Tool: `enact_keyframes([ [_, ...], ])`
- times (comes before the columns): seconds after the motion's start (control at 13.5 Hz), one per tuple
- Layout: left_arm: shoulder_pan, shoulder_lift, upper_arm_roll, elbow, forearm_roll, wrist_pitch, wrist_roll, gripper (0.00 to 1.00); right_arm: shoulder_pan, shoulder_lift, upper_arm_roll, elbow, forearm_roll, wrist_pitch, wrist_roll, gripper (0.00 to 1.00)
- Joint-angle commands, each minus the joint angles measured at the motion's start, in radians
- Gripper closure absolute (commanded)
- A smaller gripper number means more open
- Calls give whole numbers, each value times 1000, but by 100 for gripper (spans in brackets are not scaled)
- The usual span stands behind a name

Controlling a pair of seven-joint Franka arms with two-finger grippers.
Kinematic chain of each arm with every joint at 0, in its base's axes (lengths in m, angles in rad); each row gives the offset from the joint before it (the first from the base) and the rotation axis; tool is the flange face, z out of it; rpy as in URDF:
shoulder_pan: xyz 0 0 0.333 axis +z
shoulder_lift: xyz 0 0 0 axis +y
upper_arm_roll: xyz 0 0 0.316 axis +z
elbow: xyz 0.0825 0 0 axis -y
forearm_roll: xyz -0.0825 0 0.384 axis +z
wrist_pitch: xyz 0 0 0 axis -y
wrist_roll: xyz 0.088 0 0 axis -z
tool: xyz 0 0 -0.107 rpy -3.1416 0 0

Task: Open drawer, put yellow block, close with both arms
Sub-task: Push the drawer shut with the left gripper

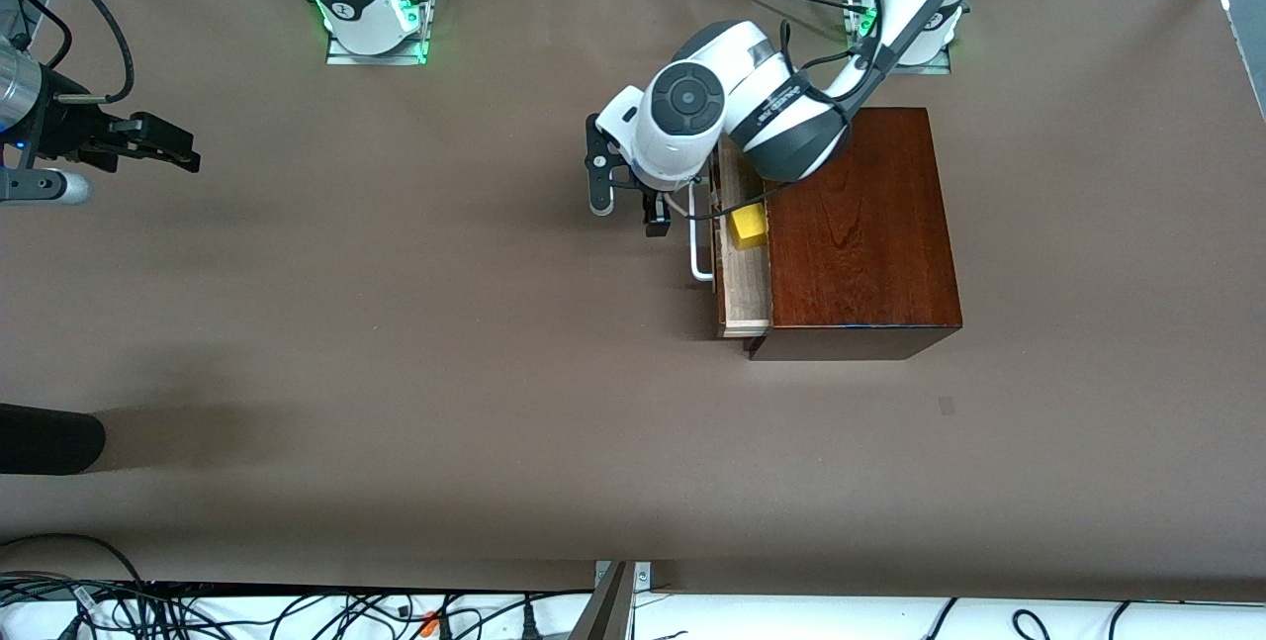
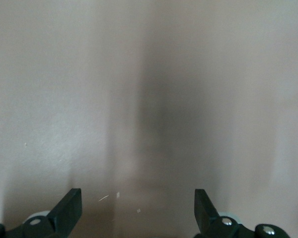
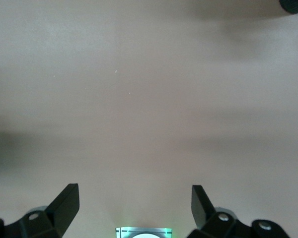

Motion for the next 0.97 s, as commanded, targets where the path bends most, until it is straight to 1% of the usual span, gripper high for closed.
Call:
enact_keyframes([
  [0.0, -10, 37, 14, 13, 53, -6, 54, 0, -26, -17, 20, -6, -12, 5, 4, 0],
  [0.07, -7, 40, 19, 1, 59, -7, 65, 0, -26, -15, 20, 0, -12, 0, 6, 0],
  [0.22, 2, 44, 19, -6, 119, -29, 75, 0, -26, -12, 19, 8, -12, -11, 7, 0],
  [0.52, 34, 37, 29, 2, 148, -119, 75, 0, -29, 5, 17, 16, -13, -7, 12, 0],
  [0.82, 68, 21, 31, 10, 153, -216, 75, 0, -29, 6, 16, 20, -15, 5, 14, 0],
  [0.89, 81, 18, 29, 10, 171, -233, 75, 0, -29, 6, 16, 20, -21, 6, 14, 0],
])
